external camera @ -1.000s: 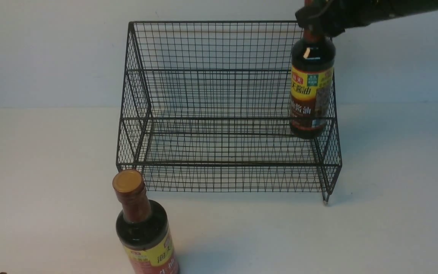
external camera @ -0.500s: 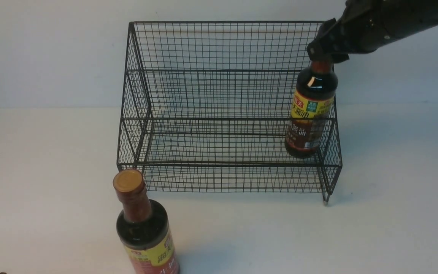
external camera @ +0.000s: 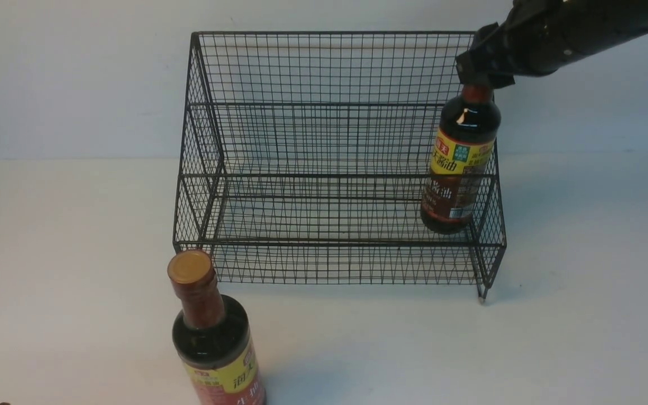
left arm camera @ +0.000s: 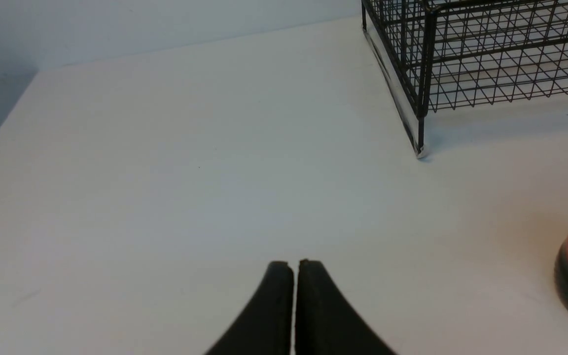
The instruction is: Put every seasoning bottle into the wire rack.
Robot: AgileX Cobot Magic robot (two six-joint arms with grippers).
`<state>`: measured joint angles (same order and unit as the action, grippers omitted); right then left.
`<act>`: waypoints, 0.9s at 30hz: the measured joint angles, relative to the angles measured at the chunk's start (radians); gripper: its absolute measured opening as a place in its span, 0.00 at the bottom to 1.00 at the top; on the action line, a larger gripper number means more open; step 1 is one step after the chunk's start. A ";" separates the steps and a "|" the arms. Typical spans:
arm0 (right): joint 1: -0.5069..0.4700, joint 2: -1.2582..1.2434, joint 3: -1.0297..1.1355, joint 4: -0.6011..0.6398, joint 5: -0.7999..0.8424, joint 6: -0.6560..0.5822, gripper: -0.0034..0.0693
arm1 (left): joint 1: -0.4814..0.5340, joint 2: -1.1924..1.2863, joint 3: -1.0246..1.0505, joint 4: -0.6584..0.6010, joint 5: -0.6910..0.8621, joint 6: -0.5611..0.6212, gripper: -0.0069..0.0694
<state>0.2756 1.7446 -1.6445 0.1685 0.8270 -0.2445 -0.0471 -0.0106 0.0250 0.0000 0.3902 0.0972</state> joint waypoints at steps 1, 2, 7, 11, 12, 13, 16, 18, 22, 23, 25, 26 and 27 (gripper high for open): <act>0.001 -0.002 -0.001 -0.007 0.005 0.000 0.46 | 0.000 0.000 0.000 0.000 0.000 0.000 0.08; 0.001 -0.004 -0.001 -0.017 0.020 0.000 0.49 | 0.000 0.000 0.000 0.000 0.000 0.000 0.08; 0.000 -0.020 0.013 -0.060 0.091 -0.001 0.69 | 0.000 0.000 0.000 0.000 0.000 0.000 0.08; 0.000 -0.098 0.014 -0.065 0.135 -0.004 0.85 | 0.000 0.000 0.000 0.000 0.000 0.000 0.08; 0.000 -0.121 0.014 -0.065 0.151 -0.004 0.86 | 0.000 0.000 0.000 0.000 0.000 0.000 0.08; 0.000 -0.140 0.014 -0.065 0.166 -0.004 0.87 | 0.000 0.000 0.000 0.000 0.000 0.000 0.08; 0.000 -0.219 0.014 -0.068 0.255 -0.006 0.86 | 0.000 0.000 0.000 0.000 0.000 0.000 0.08; 0.000 -0.264 0.014 -0.072 0.329 -0.007 0.84 | 0.000 0.000 0.000 0.000 0.000 0.000 0.08; 0.000 -0.364 0.014 -0.086 0.426 -0.007 0.75 | 0.000 0.000 0.000 0.000 0.000 0.000 0.08; 0.000 -0.386 0.016 -0.088 0.432 -0.007 0.73 | 0.000 0.000 0.000 0.000 0.000 0.000 0.08; 0.000 -0.447 0.021 -0.090 0.437 -0.007 0.64 | 0.000 0.000 0.000 0.000 0.000 0.000 0.08; 0.000 -0.460 0.025 -0.090 0.438 -0.006 0.62 | 0.000 0.000 0.000 0.000 0.000 0.000 0.08; 0.000 -0.515 0.037 -0.090 0.441 0.005 0.54 | 0.000 0.000 0.000 0.000 0.000 0.000 0.08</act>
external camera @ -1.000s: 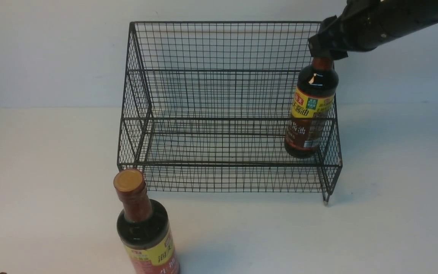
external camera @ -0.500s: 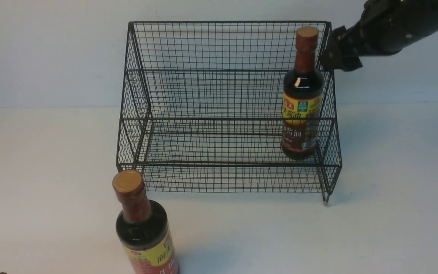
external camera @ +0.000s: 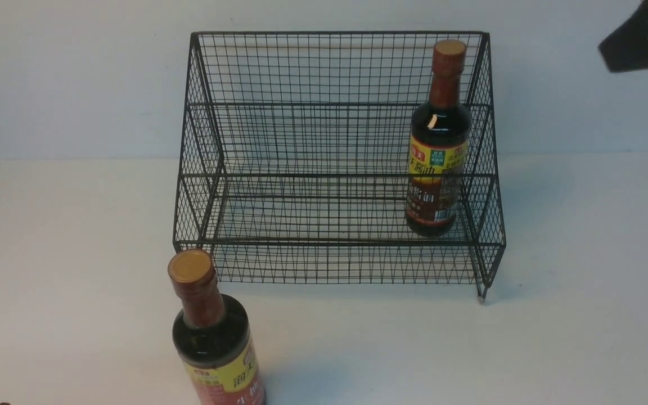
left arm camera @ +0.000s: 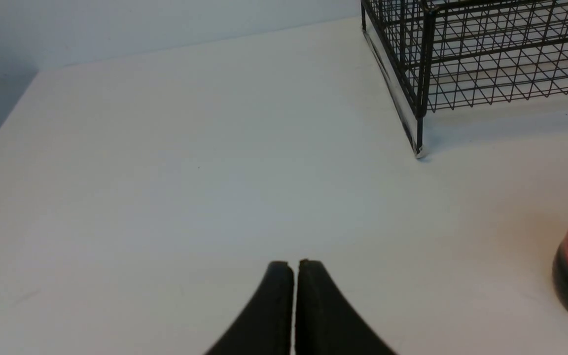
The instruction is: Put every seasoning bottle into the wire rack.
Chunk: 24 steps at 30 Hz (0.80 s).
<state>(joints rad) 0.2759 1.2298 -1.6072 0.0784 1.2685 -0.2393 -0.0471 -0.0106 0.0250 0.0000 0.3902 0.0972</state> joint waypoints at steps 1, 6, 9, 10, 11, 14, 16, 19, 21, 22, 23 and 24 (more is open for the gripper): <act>0.000 -0.028 0.009 0.000 0.002 0.007 0.49 | 0.000 0.000 0.000 0.000 0.000 0.000 0.08; 0.000 -0.196 0.066 -0.004 0.006 0.061 0.26 | 0.000 0.000 0.000 0.000 0.000 0.000 0.08; 0.000 -0.360 0.170 -0.001 0.007 0.121 0.08 | 0.000 0.000 0.000 0.000 0.000 0.000 0.08; 0.000 -0.412 0.211 0.001 0.008 0.134 0.06 | 0.000 0.000 0.000 0.000 0.000 0.000 0.08; 0.000 -0.464 0.258 0.004 0.008 0.145 0.05 | 0.000 0.000 0.000 0.000 0.000 0.000 0.08; 0.000 -0.601 0.427 0.025 -0.020 0.161 0.03 | 0.000 0.000 0.000 0.000 0.000 0.000 0.08; 0.000 -0.685 0.568 0.053 -0.104 0.162 0.03 | 0.000 0.000 0.000 0.000 0.000 0.000 0.08; 0.000 -0.787 0.786 0.095 -0.284 0.143 0.03 | 0.000 0.000 0.000 0.000 0.000 0.000 0.08; 0.000 -0.812 0.858 0.106 -0.373 0.125 0.03 | 0.000 0.000 0.000 0.000 0.000 0.000 0.08; 0.000 -0.827 0.912 0.111 -0.438 0.113 0.03 | 0.000 0.000 0.000 0.000 0.000 0.000 0.08; 0.000 -0.837 0.951 0.116 -0.491 0.106 0.03 | 0.000 0.000 0.000 0.000 0.000 0.000 0.08; 0.000 -0.844 1.015 0.130 -0.574 0.100 0.03 | 0.000 0.000 0.000 0.000 0.000 0.000 0.08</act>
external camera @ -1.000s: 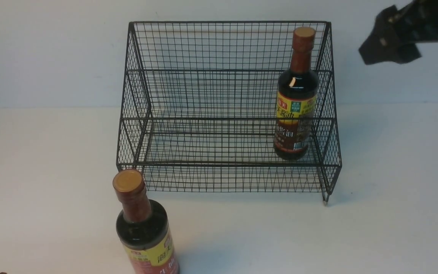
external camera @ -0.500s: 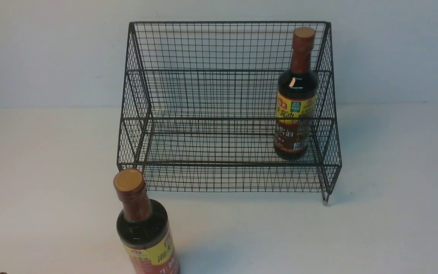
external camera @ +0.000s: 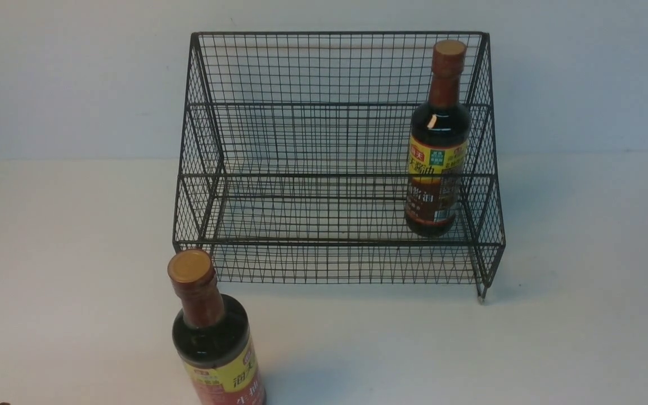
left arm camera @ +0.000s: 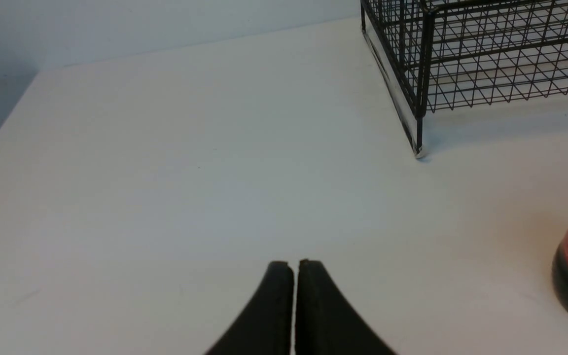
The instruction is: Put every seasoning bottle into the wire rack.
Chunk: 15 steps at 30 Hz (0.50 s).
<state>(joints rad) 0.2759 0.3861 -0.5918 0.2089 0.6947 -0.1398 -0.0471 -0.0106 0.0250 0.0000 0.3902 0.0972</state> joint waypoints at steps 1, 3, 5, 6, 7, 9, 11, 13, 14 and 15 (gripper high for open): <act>0.000 0.000 0.027 0.005 -0.042 -0.001 0.03 | 0.000 0.000 0.000 0.000 0.000 0.000 0.08; 0.000 0.000 0.077 0.010 -0.114 -0.005 0.03 | 0.000 0.000 0.000 0.000 0.000 0.000 0.08; 0.000 0.000 0.124 0.012 -0.147 -0.008 0.03 | 0.000 0.000 0.000 0.000 0.000 0.000 0.08; 0.000 0.000 0.129 0.012 -0.147 -0.008 0.03 | 0.000 0.000 0.000 0.000 0.000 0.000 0.08; 0.000 0.000 0.160 0.012 -0.152 -0.008 0.03 | 0.000 0.000 0.000 0.000 0.000 0.000 0.08; 0.000 0.000 0.192 0.010 -0.151 -0.016 0.03 | 0.000 0.000 0.000 0.000 0.000 0.000 0.08; 0.000 0.000 0.219 0.000 -0.146 -0.023 0.03 | 0.000 0.000 0.000 0.000 0.000 0.000 0.08; 0.000 0.000 0.241 -0.007 -0.123 -0.027 0.03 | 0.000 0.000 0.000 0.000 0.000 0.000 0.08; 0.000 0.000 0.244 -0.007 -0.111 -0.028 0.03 | 0.000 0.000 0.000 0.000 0.000 0.000 0.08; 0.000 0.000 0.245 -0.007 -0.108 -0.028 0.03 | 0.000 0.000 0.000 0.000 0.000 0.000 0.08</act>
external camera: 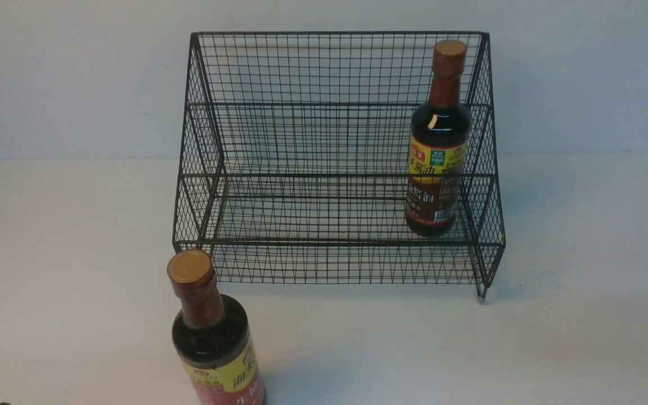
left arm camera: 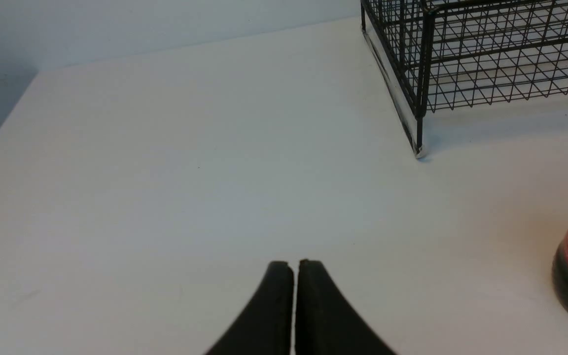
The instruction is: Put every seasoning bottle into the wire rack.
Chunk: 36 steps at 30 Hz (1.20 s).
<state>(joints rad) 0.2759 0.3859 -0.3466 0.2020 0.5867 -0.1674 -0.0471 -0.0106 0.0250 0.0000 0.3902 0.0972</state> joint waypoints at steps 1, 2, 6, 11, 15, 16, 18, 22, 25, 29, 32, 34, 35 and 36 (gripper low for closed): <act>0.000 0.000 0.004 0.001 0.015 -0.002 0.03 | 0.000 0.000 0.000 0.000 0.000 0.000 0.08; 0.000 0.000 0.004 0.001 0.018 -0.002 0.03 | 0.000 0.000 0.000 0.000 0.000 0.000 0.08; 0.000 0.000 0.005 0.004 0.016 -0.003 0.03 | 0.000 0.000 0.000 0.000 0.000 0.000 0.08; 0.000 -0.004 0.013 0.004 -0.076 0.001 0.03 | 0.000 0.000 0.000 0.000 0.000 0.000 0.08; -0.005 -0.073 0.084 -0.042 -0.217 0.052 0.03 | 0.000 0.000 0.000 0.000 0.000 0.000 0.08; -0.006 -0.084 0.095 -0.046 -0.231 0.056 0.03 | 0.000 0.000 0.000 0.000 0.000 0.000 0.08; -0.047 -0.160 0.164 -0.102 -0.279 0.097 0.03 | 0.000 0.000 0.000 0.000 0.000 0.000 0.08; -0.136 -0.276 0.255 -0.153 -0.281 0.167 0.03 | 0.000 0.000 0.000 0.000 0.000 0.000 0.08; -0.195 -0.340 0.310 -0.161 -0.280 0.189 0.03 | 0.000 0.000 0.000 0.000 0.000 0.000 0.08; -0.225 -0.388 0.366 -0.163 -0.279 0.194 0.03 | 0.000 0.000 0.000 0.000 0.000 0.000 0.08; -0.229 -0.397 0.375 -0.170 -0.271 0.196 0.03 | 0.000 0.000 0.000 0.000 0.000 0.000 0.08; -0.229 -0.397 0.375 -0.173 -0.259 0.196 0.03 | 0.000 0.000 0.000 0.000 0.000 0.000 0.08; -0.229 -0.397 0.375 -0.178 -0.254 0.196 0.03 | 0.000 0.000 0.000 0.000 0.000 0.000 0.08; -0.229 -0.397 0.375 -0.178 -0.254 0.196 0.03 | 0.000 0.000 0.000 0.000 0.000 0.000 0.08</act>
<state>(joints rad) 0.0470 -0.0110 0.0283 0.0242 0.3330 0.0286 -0.0471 -0.0106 0.0250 0.0000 0.3902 0.0972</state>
